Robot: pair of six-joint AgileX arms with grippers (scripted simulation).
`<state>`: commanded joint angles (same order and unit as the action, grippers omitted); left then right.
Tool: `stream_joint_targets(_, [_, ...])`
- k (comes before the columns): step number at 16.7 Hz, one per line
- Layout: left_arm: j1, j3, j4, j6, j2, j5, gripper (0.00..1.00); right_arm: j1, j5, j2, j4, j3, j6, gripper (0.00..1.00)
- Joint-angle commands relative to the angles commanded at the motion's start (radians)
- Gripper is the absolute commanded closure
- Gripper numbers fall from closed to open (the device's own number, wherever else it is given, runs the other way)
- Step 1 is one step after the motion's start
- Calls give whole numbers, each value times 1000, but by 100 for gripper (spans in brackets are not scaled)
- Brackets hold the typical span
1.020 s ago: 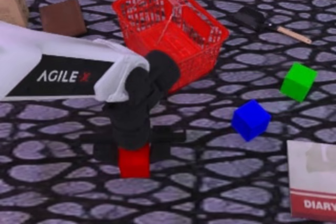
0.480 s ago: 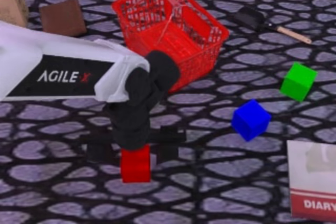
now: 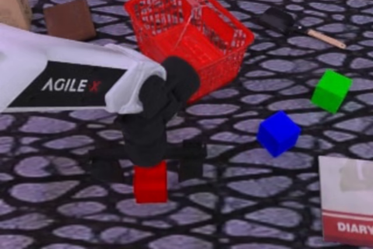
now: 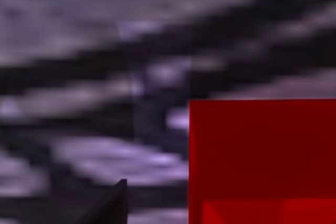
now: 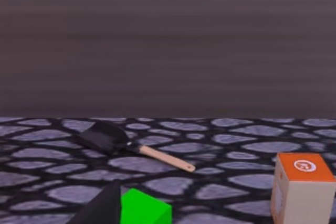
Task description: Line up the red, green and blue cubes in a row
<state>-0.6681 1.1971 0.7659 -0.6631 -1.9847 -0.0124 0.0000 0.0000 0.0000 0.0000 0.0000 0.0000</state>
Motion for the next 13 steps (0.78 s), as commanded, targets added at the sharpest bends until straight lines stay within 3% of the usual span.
stream_joint_targets(9, [14,139,248,-6,105,-1,0,0,0,0,0,0,0,0])
stream_joint_targets(13, [10,144,256,-6,109,-1,0,0,0,0,0,0,0,0])
